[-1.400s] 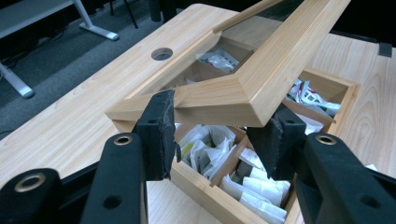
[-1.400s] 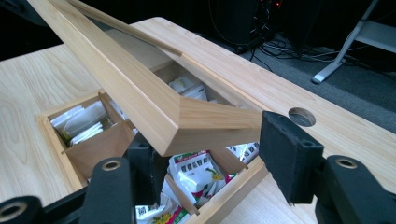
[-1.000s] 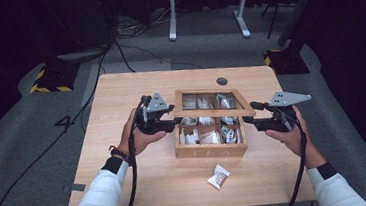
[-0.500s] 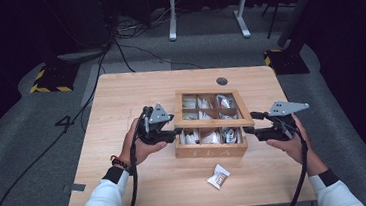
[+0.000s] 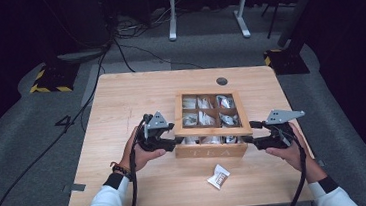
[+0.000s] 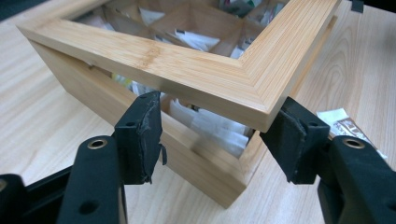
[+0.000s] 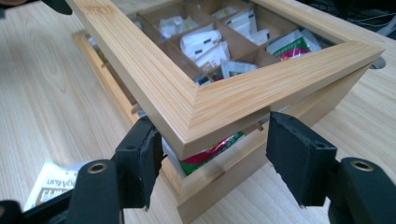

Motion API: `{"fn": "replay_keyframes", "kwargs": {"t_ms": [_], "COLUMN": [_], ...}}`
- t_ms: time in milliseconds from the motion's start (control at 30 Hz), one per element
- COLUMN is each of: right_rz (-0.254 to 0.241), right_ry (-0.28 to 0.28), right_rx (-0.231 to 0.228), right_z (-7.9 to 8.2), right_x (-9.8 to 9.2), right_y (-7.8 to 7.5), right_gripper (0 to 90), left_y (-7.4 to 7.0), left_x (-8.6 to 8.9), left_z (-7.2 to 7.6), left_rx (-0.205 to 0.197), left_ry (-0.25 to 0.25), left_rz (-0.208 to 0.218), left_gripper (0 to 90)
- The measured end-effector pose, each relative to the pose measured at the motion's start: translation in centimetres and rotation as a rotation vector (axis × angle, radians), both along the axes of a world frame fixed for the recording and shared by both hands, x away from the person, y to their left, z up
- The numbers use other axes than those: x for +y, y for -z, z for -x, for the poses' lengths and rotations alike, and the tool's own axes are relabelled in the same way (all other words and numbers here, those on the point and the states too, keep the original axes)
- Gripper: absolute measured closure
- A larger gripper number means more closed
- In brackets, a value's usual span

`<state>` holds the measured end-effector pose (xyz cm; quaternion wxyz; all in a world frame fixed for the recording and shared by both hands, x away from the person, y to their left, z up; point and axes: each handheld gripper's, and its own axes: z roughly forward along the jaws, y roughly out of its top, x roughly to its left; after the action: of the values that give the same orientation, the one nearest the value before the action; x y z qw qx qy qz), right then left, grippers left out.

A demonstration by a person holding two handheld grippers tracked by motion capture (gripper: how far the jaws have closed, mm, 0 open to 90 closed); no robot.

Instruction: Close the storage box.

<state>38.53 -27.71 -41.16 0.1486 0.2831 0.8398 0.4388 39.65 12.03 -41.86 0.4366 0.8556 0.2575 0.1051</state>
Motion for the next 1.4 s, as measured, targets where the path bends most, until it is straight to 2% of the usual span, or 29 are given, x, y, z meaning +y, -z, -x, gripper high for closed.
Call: {"fn": "replay_keyframes", "kwargs": {"t_ms": [67, 333, 433, 567, 767, 867, 1067, 1267, 1400], "right_rz": [0.015, 0.025, 0.027, 0.036, 0.044, 0.046, 0.088, 0.07, 0.065], "right_ry": [-0.005, -0.006, -0.009, -0.015, -0.014, -0.014, -0.012, -0.002, 0.003], "right_rx": [-0.001, 0.024, 0.03, 0.061, 0.072, 0.071, 0.063, 0.078, 0.071], "right_z": [0.1, 0.4, 0.4, 0.4, 0.5, 0.5, 0.6, 0.7, 0.9], "right_x": [0.1, 0.0, 0.0, 0.0, -0.2, -0.2, 0.1, 0.0, -0.1], "right_y": [0.2, 1.2, 1.3, 1.9, 2.2, 2.3, 2.6, 2.9, 3.0], "right_gripper": [36.9, 37.1, 37.0, 36.9, 36.8, 36.8, 37.2, 38.1, 39.0], "left_y": [0.3, 1.2, 1.4, 1.8, 2.1, 2.3, 2.7, 2.9, 2.9], "left_x": [-0.1, -0.2, -0.2, -0.3, -0.1, -0.1, -0.2, -0.2, -0.1], "left_z": [0.1, 0.3, 0.4, 0.8, 0.9, 1.0, 1.2, 1.2, 1.3], "left_rx": [0.006, 0.035, 0.037, 0.027, 0.034, 0.031, 0.024, 0.031, 0.031], "left_ry": [-0.002, 0.001, 0.003, 0.0, -0.006, -0.01, -0.013, -0.014, -0.015], "left_rz": [-0.003, -0.01, -0.014, -0.028, -0.039, -0.047, -0.059, -0.052, -0.047], "left_gripper": [38.9, 36.4, 36.3, 36.2, 36.2, 36.2, 36.3, 36.3, 36.5]}}
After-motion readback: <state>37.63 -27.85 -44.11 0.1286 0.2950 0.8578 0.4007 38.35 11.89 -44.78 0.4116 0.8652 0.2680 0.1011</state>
